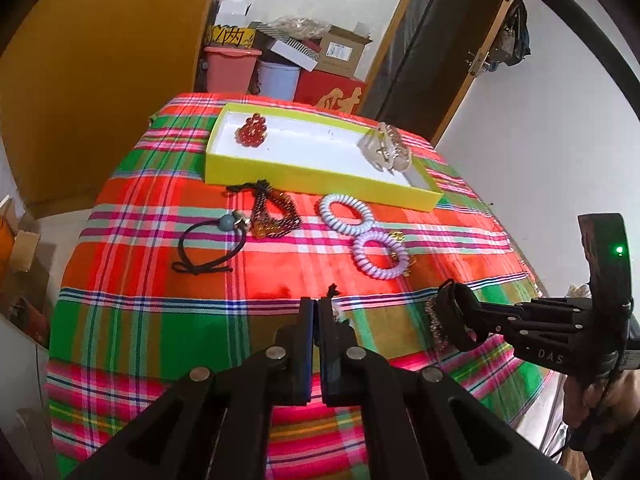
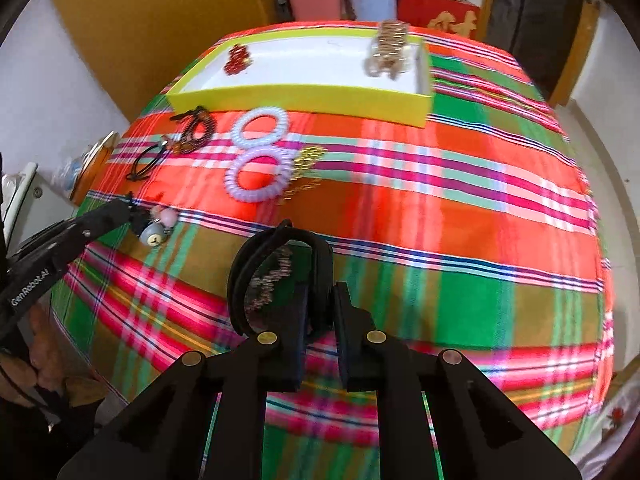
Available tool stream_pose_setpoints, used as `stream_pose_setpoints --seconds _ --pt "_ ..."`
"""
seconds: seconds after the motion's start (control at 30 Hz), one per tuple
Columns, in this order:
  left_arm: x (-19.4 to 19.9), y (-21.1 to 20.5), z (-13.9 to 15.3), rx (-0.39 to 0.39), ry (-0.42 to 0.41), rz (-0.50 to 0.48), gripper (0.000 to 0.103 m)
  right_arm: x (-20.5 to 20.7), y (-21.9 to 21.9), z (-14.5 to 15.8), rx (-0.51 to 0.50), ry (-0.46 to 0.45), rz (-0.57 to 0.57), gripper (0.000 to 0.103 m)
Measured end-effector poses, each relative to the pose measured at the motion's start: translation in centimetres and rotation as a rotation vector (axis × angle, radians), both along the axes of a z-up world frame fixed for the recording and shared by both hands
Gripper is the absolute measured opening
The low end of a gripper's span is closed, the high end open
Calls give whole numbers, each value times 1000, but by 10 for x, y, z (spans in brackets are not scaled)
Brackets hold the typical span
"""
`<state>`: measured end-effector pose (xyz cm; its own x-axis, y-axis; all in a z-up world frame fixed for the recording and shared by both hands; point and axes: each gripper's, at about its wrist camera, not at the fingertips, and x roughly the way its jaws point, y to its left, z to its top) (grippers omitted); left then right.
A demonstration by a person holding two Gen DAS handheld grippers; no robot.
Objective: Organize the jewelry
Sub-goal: 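Lift the black bracelet with the right tool while the left tool lifts the charm, then release the charm into the tray with the left tool while the right tool releases the bracelet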
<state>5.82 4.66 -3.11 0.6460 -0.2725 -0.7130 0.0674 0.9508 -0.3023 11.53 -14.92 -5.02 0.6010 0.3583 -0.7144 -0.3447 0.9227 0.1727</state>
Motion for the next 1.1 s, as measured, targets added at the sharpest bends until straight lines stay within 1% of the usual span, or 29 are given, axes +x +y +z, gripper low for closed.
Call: stream_pose_setpoints --seconds 0.17,0.47,0.67,0.9,1.1 --pt "-7 -5 16 9 -31 -5 2 -6 -14 5 19 -21 -24 12" --pt "-19 -13 46 17 -80 -11 2 -26 -23 25 72 -80 -19 12" --pt "-19 -15 57 10 -99 -15 2 -31 -28 34 97 -106 -21 12" --pt "-6 -14 59 -7 -101 -22 2 -27 -31 40 105 -115 -25 12" --pt "22 -6 63 -24 -112 -21 2 -6 -31 55 106 -142 -31 12"
